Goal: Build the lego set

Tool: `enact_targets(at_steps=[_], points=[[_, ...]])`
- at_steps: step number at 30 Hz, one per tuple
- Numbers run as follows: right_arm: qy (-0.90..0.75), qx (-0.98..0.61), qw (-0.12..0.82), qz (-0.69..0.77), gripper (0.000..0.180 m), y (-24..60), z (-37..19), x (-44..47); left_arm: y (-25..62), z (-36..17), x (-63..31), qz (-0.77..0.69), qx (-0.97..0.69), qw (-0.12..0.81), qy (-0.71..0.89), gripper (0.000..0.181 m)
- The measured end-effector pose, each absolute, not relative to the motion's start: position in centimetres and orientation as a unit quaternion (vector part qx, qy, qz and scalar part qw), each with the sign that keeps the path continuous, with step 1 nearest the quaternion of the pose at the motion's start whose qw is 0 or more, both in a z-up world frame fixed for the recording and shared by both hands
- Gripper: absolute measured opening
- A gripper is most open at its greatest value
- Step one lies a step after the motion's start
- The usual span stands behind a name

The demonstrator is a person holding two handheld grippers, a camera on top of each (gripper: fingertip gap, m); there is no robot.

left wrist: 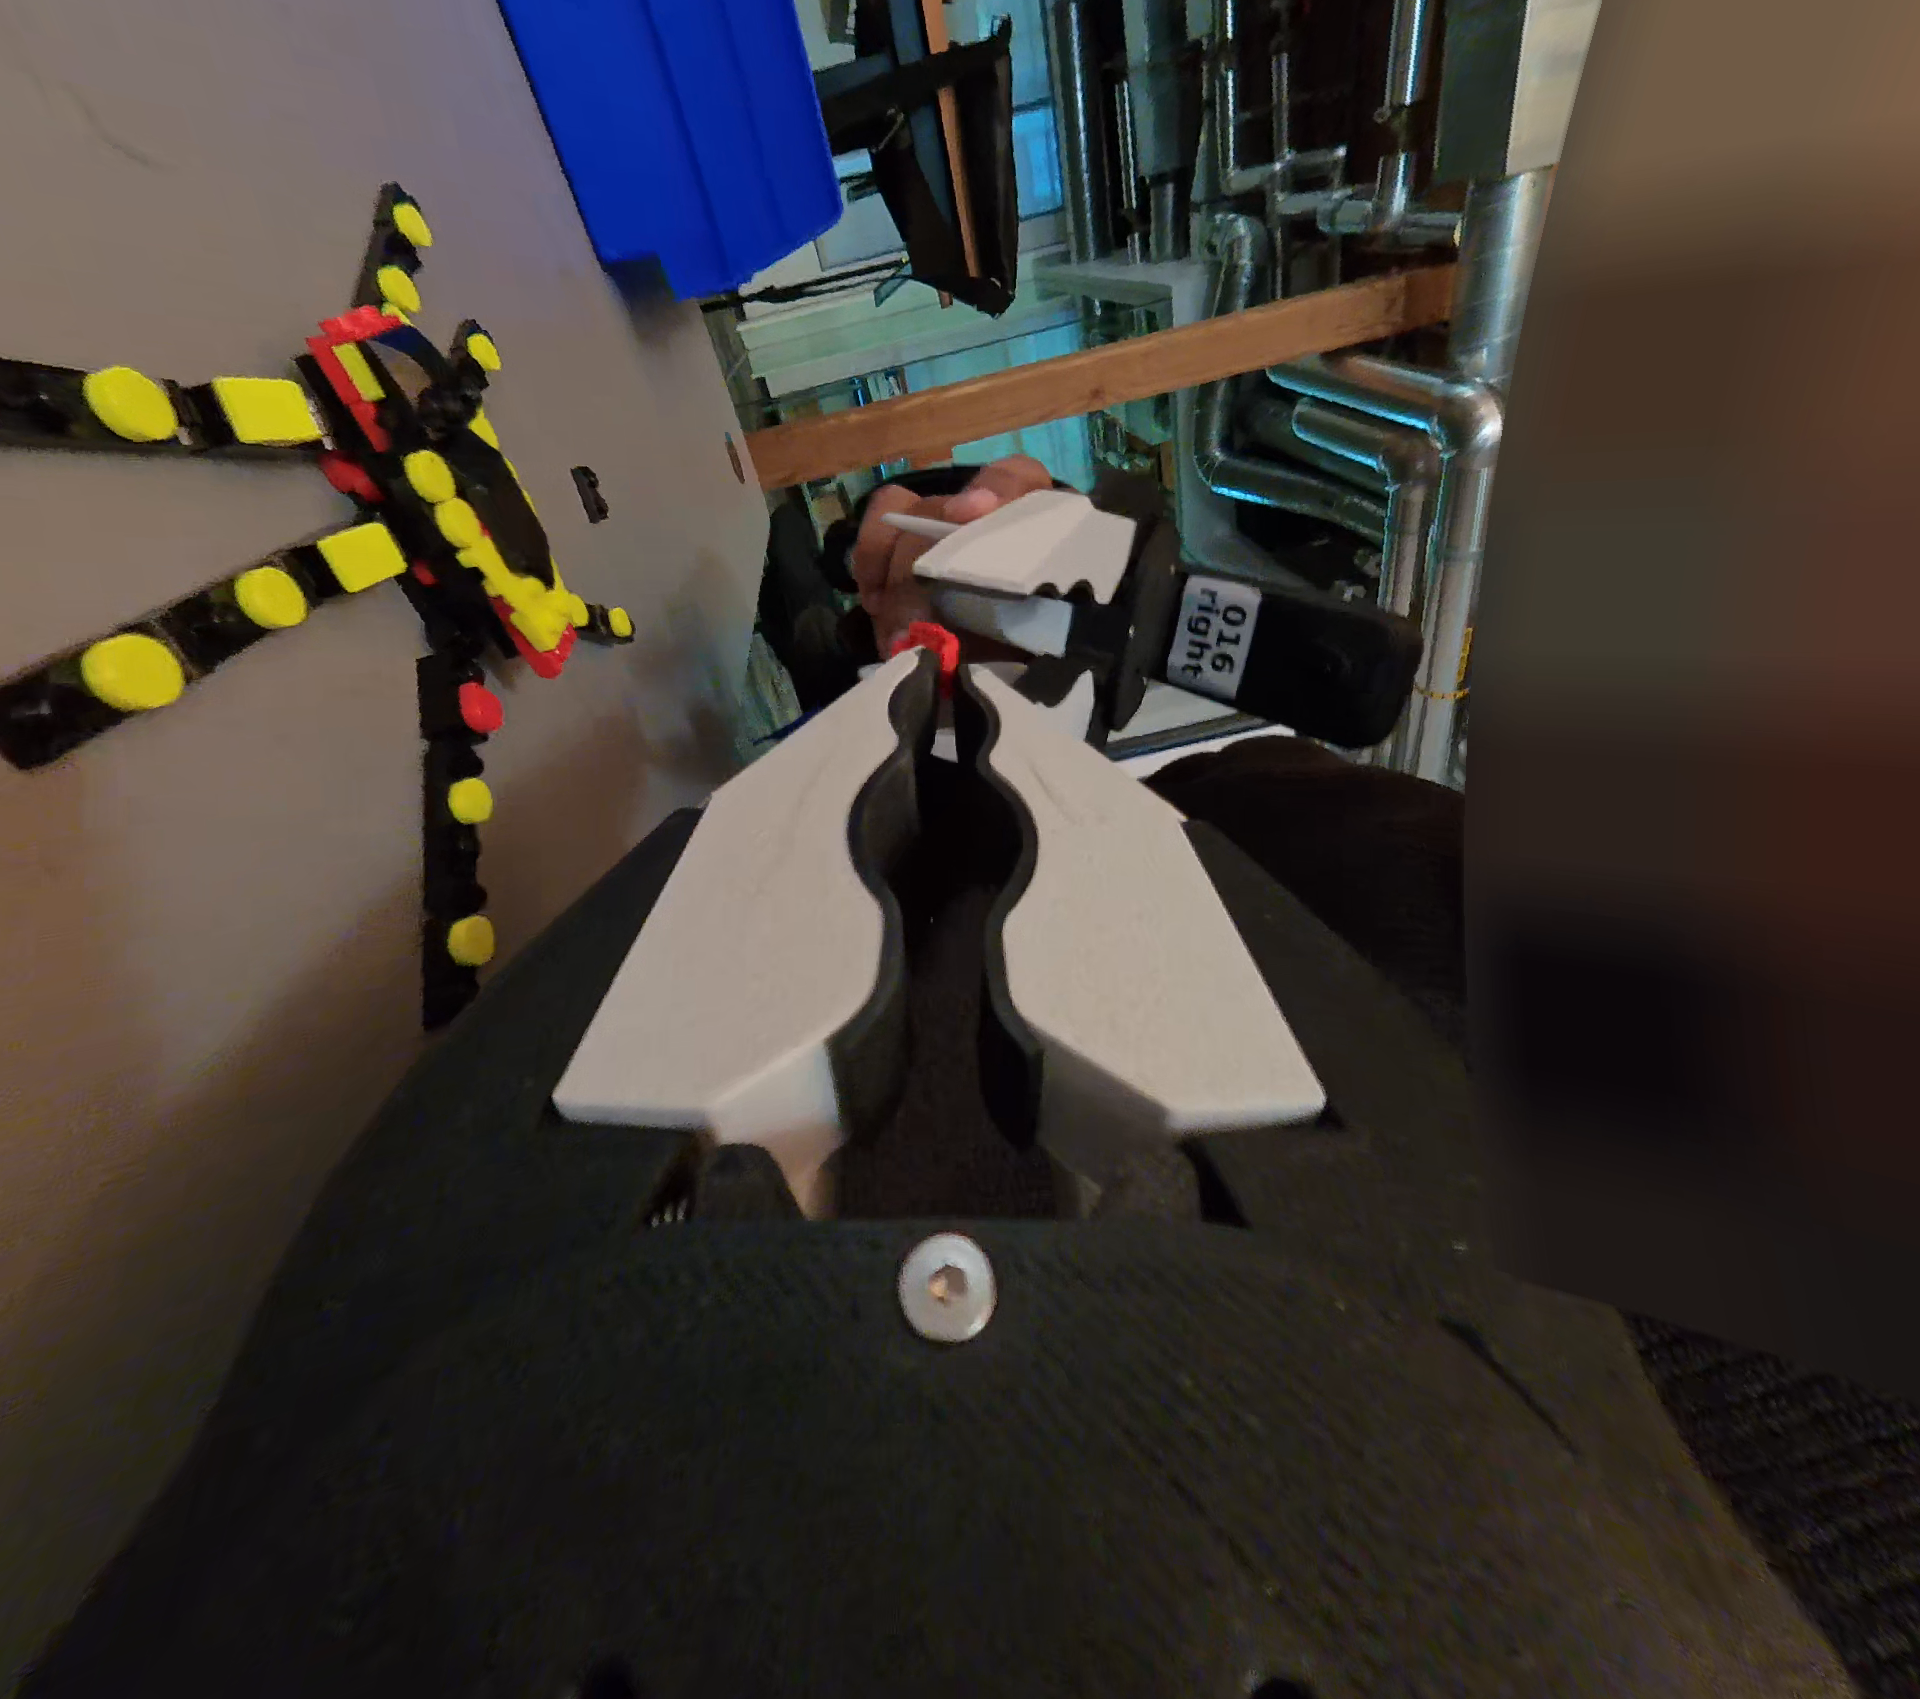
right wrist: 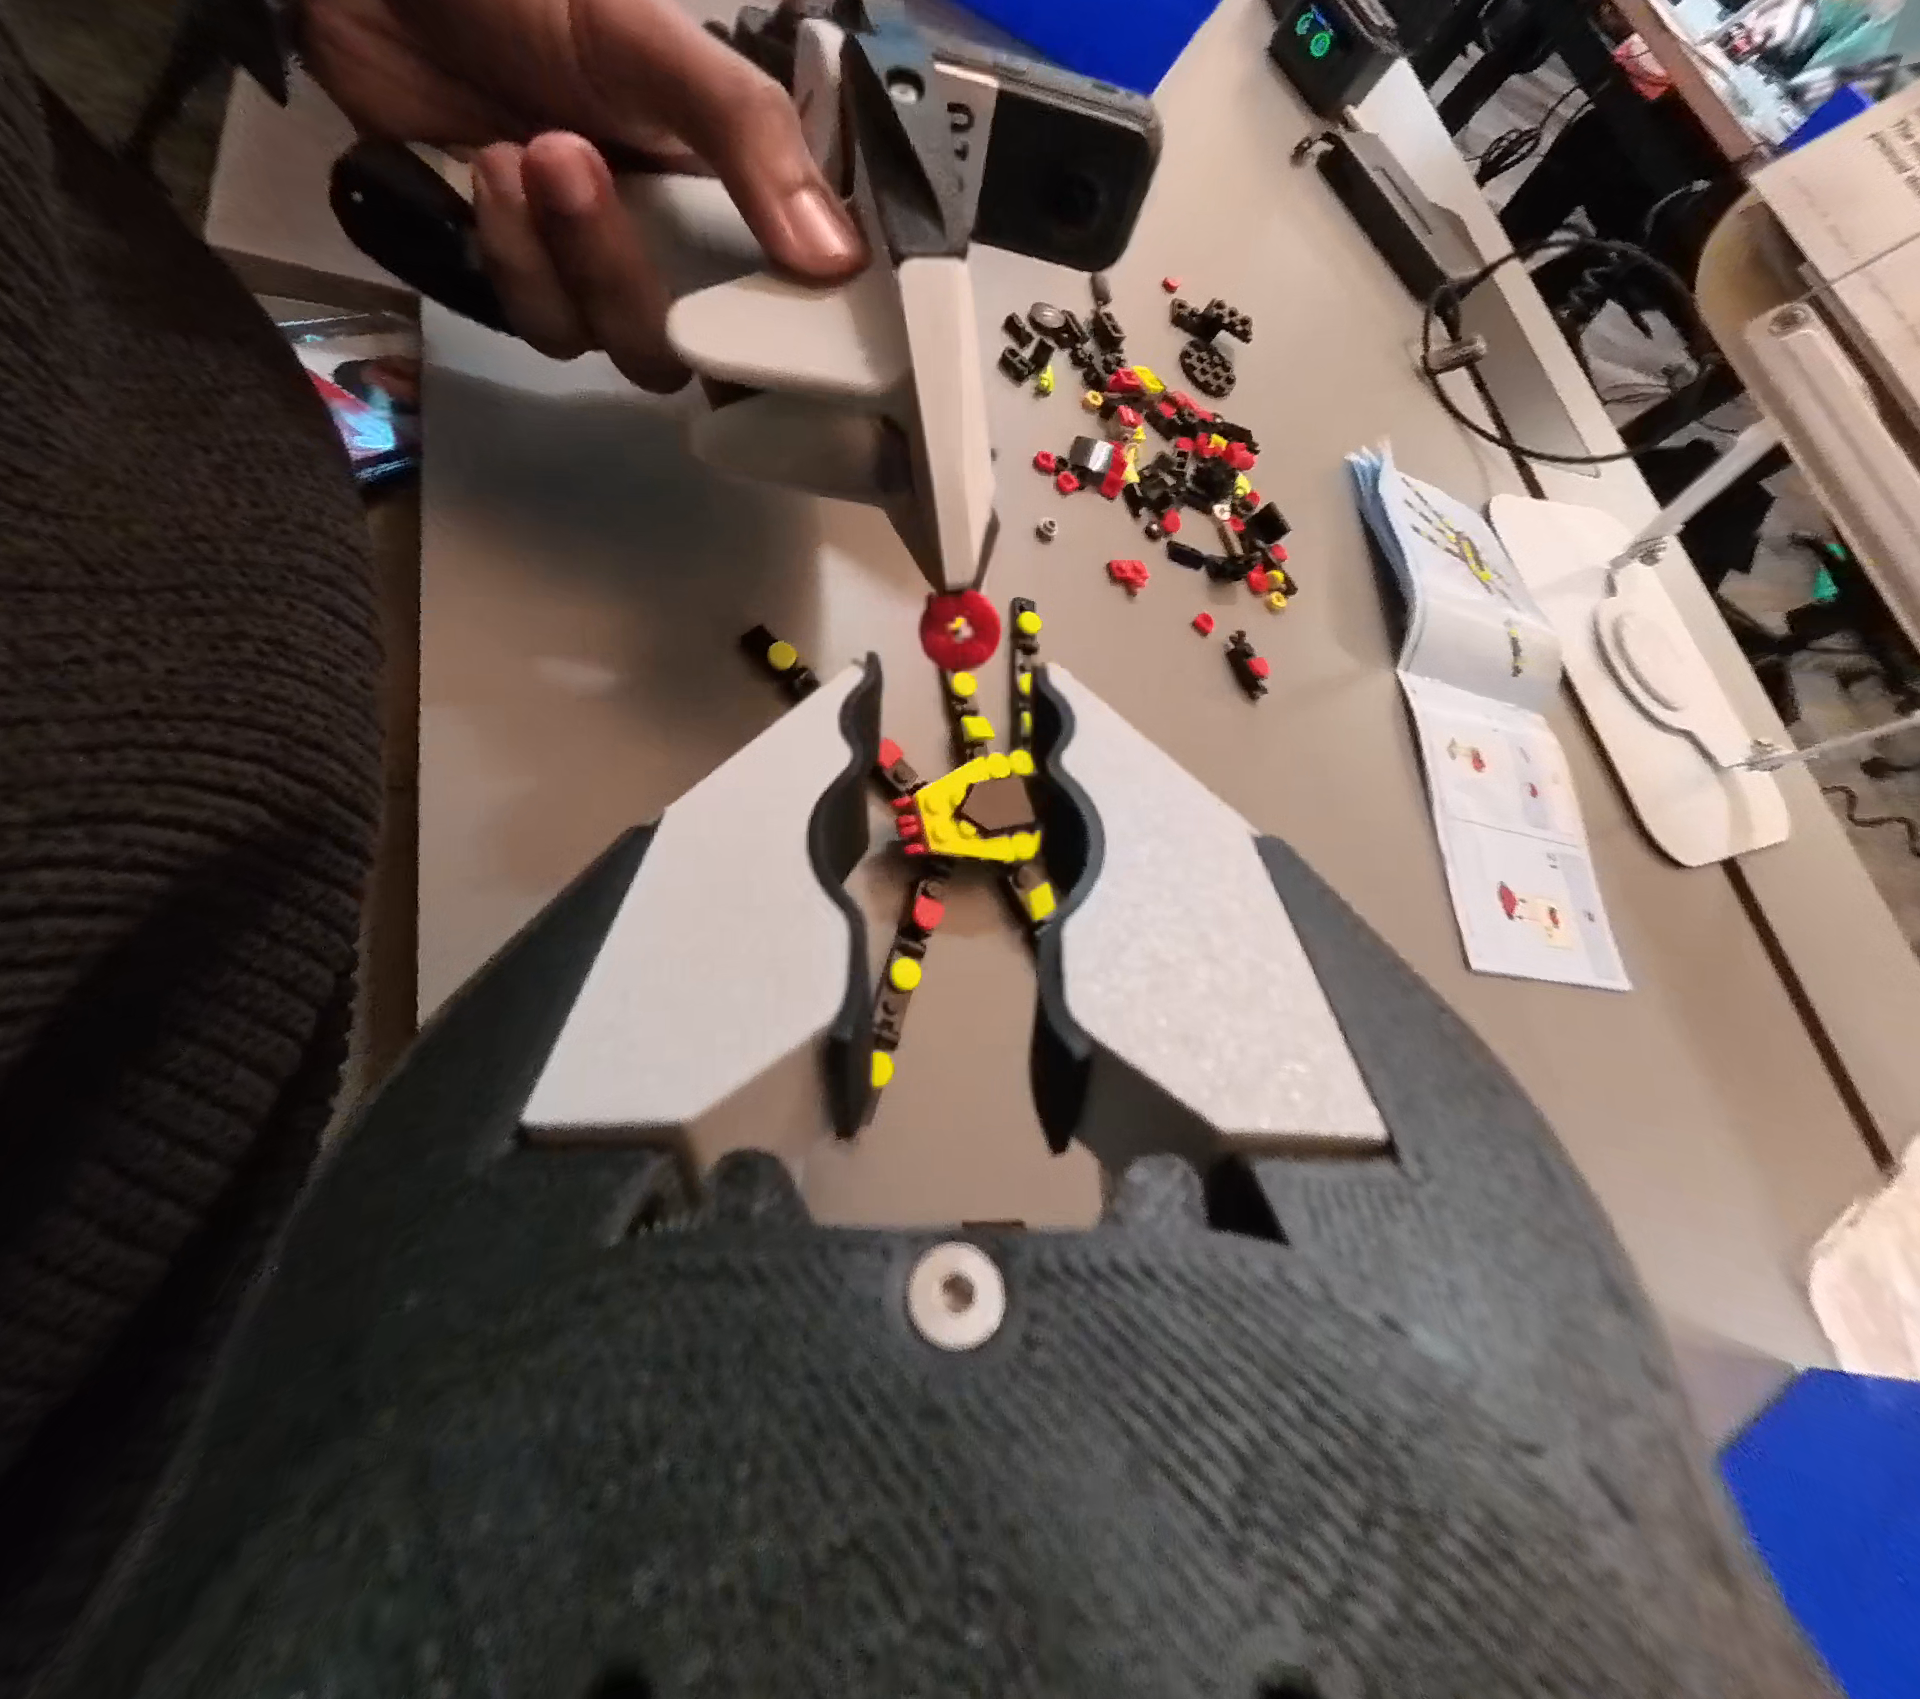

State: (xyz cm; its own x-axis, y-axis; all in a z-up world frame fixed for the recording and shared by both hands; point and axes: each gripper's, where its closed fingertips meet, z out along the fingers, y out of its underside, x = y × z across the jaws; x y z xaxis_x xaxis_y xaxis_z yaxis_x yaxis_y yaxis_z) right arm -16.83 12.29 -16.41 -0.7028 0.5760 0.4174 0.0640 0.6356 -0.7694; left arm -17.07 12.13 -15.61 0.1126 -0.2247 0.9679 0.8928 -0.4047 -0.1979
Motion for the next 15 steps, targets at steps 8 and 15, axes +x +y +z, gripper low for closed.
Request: enact_targets(at_steps=[8, 15], points=[[-0.842, -0.245, 0.323, 0.356, 0.021, 11.8, -16.6, -18.0, 12.2, -16.0, -18.3, -0.61, -0.545, 0.47, -0.333, 0.0], [-0.845, -0.237, 0.338, 0.34, 0.013, 12.0, -16.8, -18.2, 12.3, -15.9, -18.0, -0.611, -0.547, 0.469, -0.327, 0.0]])
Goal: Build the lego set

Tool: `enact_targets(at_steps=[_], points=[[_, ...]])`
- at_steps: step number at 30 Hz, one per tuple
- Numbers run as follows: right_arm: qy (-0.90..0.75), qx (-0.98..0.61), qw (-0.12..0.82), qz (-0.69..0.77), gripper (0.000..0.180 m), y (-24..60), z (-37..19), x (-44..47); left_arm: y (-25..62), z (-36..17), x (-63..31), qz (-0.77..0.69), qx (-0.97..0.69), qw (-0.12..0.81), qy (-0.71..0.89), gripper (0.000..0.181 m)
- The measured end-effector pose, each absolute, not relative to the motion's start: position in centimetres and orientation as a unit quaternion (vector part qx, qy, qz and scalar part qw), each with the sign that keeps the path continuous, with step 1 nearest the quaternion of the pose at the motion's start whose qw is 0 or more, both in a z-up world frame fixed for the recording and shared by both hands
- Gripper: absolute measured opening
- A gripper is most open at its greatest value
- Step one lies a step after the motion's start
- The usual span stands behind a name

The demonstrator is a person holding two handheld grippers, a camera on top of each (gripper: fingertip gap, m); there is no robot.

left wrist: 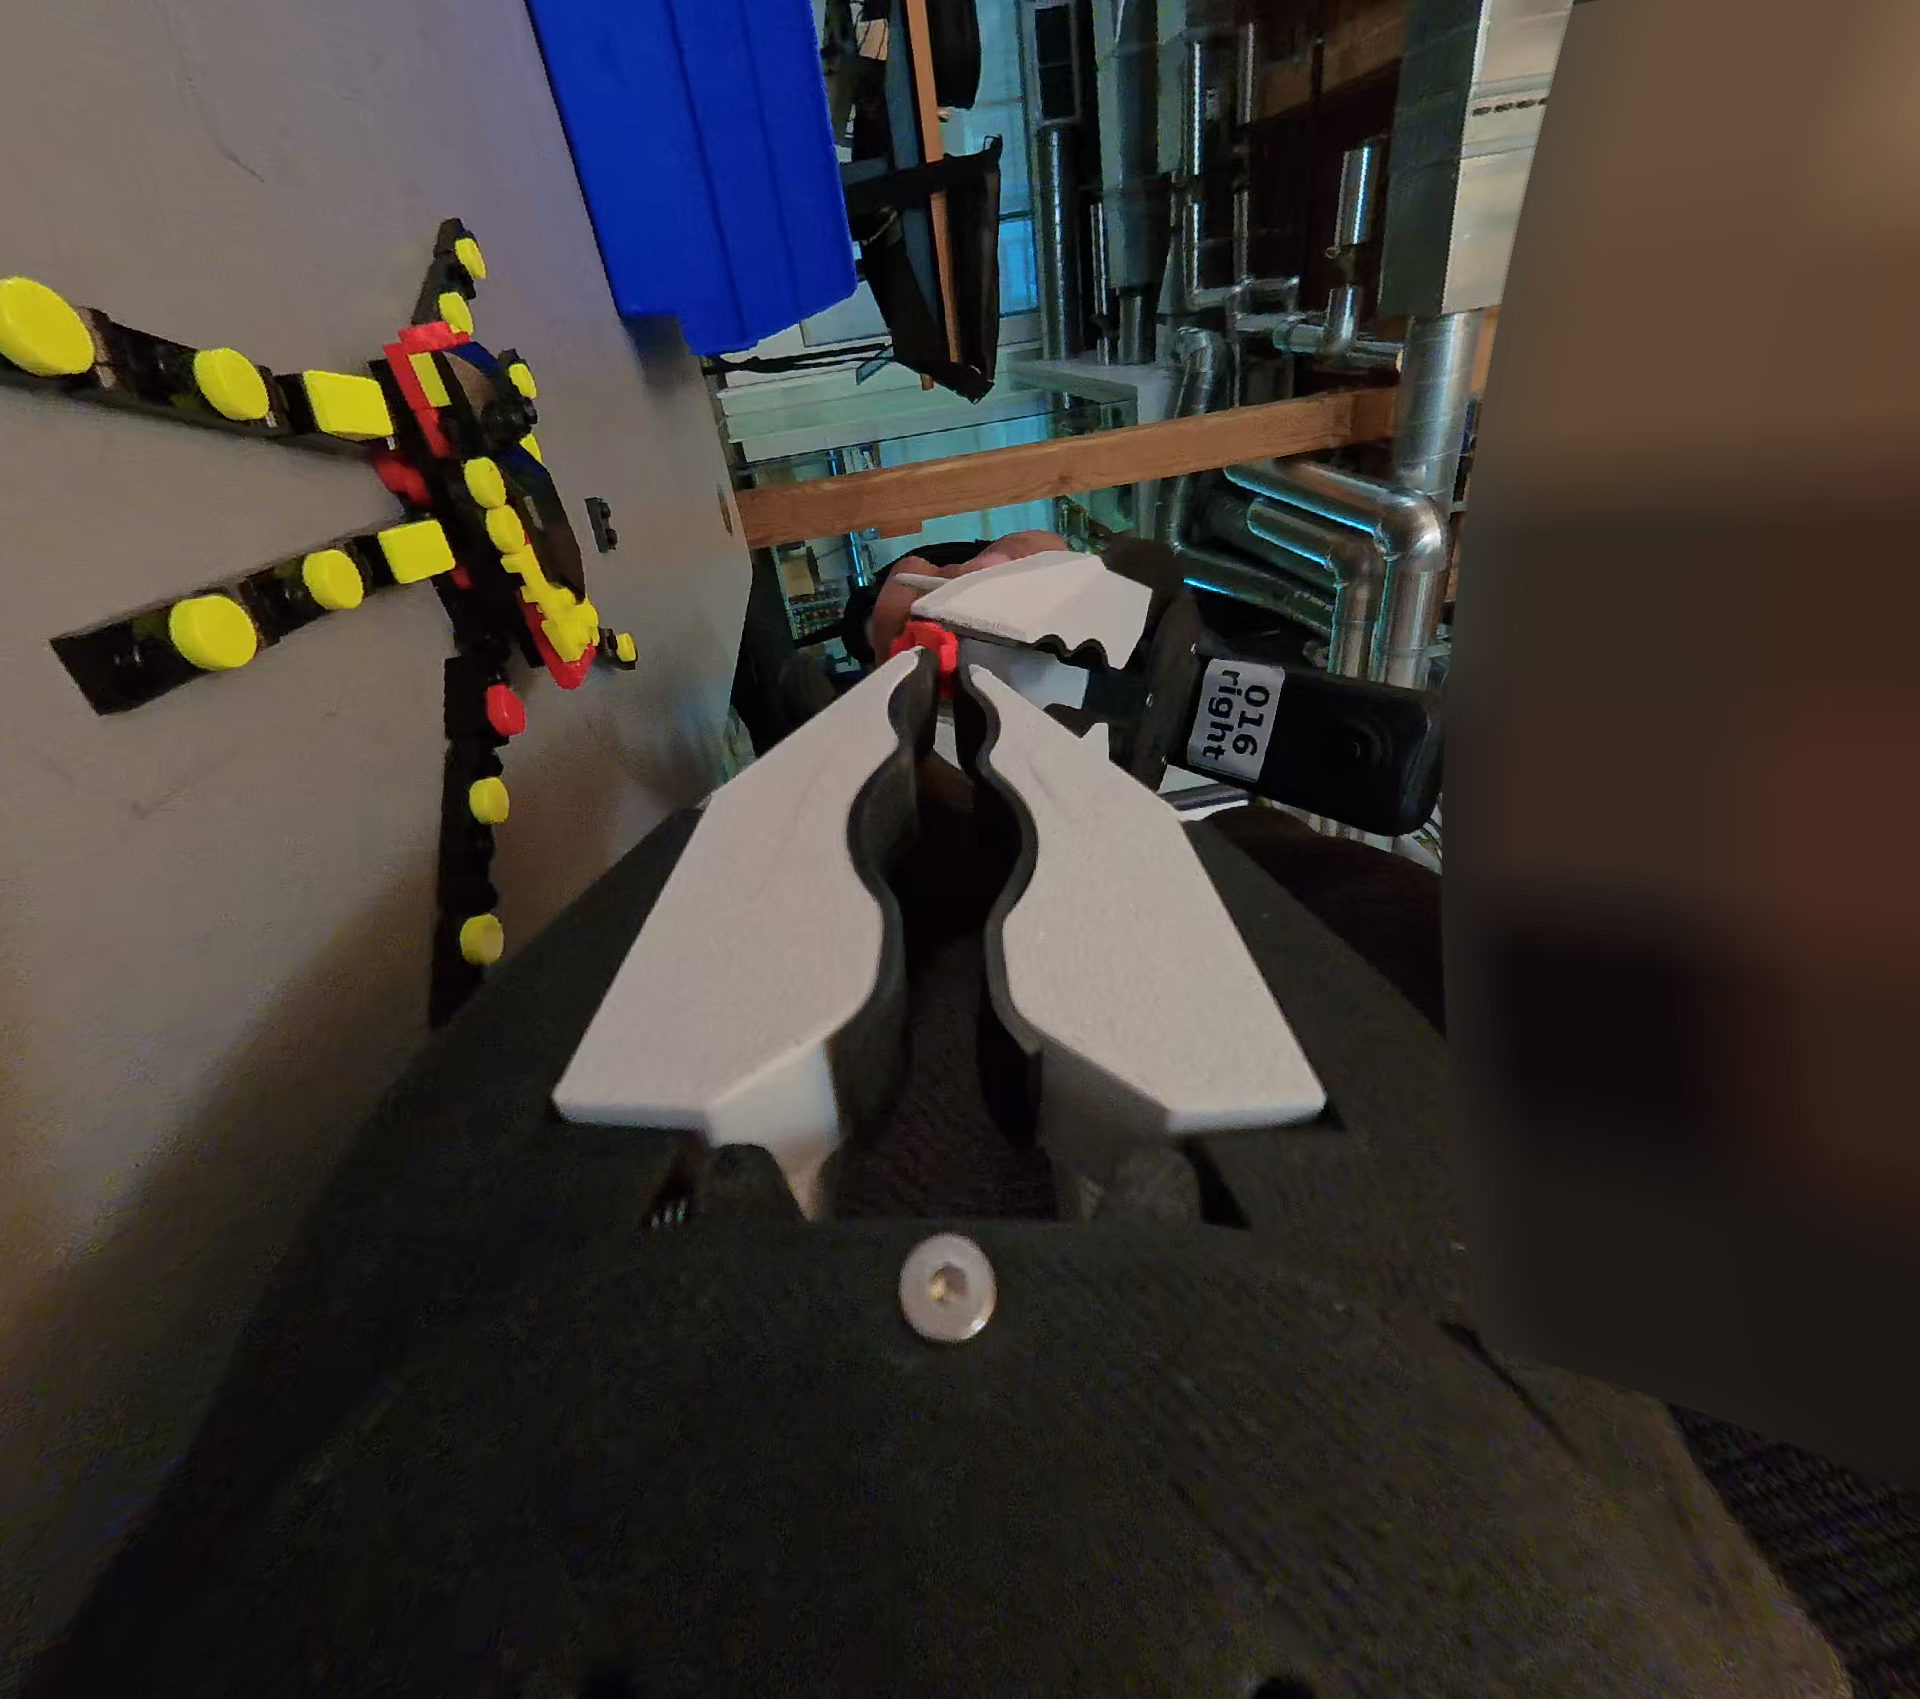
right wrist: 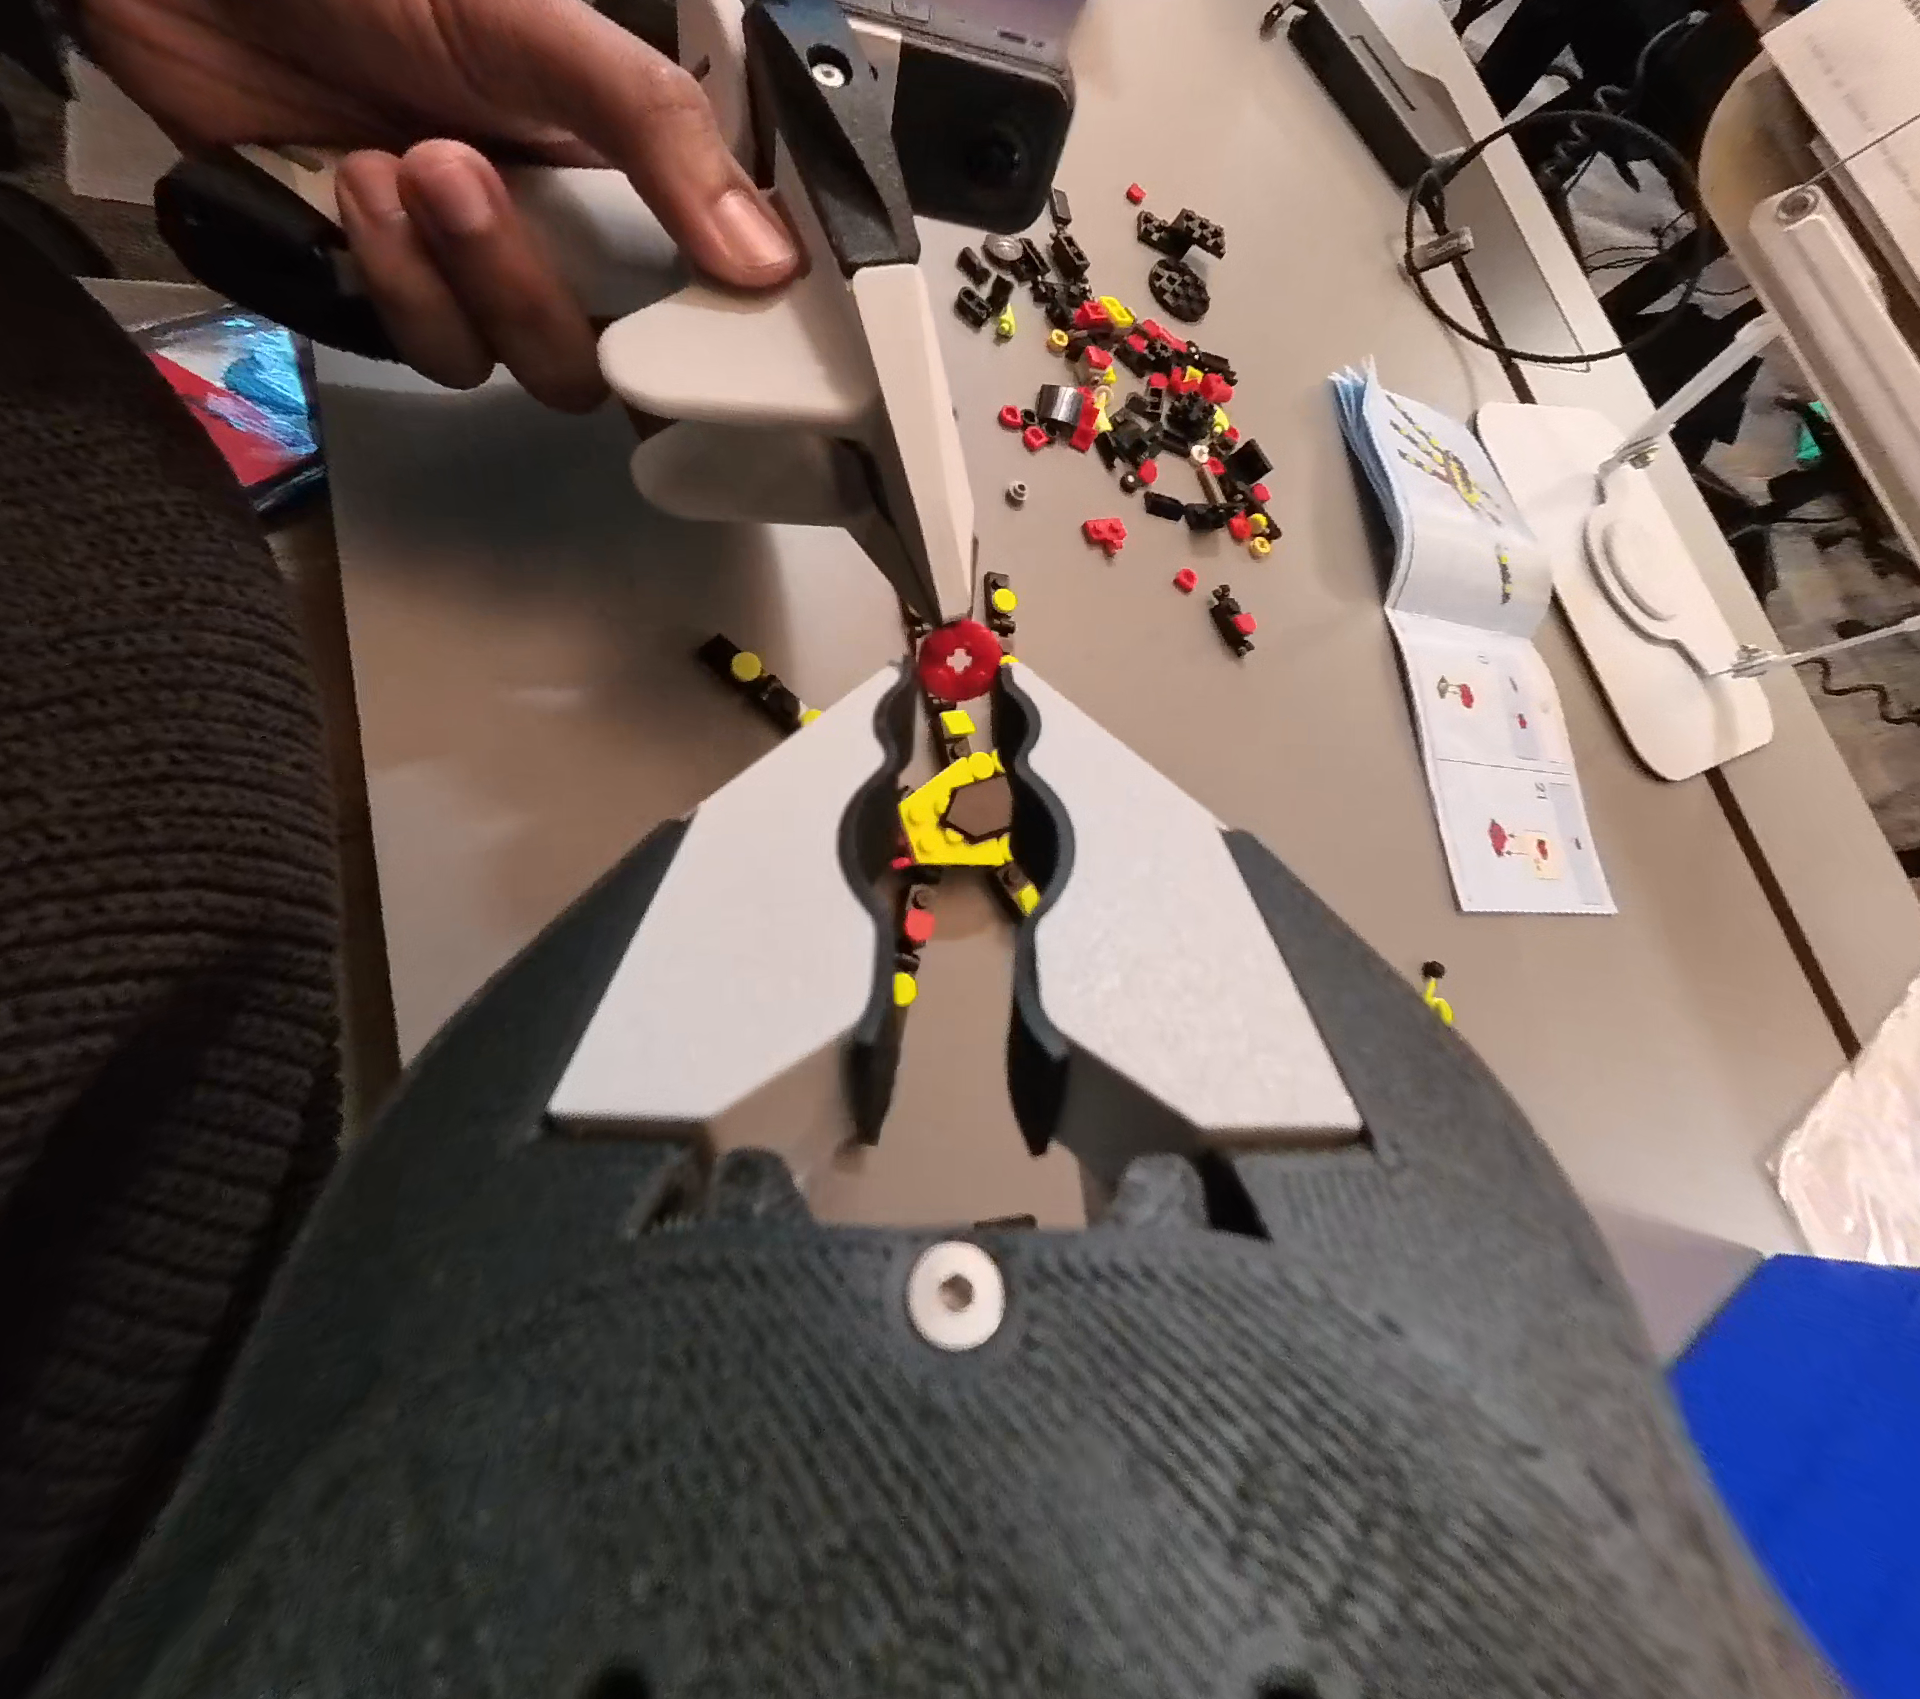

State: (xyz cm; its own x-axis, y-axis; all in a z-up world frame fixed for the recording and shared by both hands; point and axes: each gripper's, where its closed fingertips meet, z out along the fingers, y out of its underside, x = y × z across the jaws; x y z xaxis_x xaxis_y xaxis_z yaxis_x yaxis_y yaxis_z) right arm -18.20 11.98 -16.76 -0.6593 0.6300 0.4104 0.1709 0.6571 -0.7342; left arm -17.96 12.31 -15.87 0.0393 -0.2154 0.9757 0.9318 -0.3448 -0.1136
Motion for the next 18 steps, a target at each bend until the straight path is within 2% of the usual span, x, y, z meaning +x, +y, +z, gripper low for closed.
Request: enact_targets(at_steps=[18], points=[[-0.847, -0.239, 0.317, 0.353, 0.014, 12.04, -16.77, -17.86, 12.4, -15.83, -17.32, -0.6, -0.57, 0.47, -0.307, 0.0]])
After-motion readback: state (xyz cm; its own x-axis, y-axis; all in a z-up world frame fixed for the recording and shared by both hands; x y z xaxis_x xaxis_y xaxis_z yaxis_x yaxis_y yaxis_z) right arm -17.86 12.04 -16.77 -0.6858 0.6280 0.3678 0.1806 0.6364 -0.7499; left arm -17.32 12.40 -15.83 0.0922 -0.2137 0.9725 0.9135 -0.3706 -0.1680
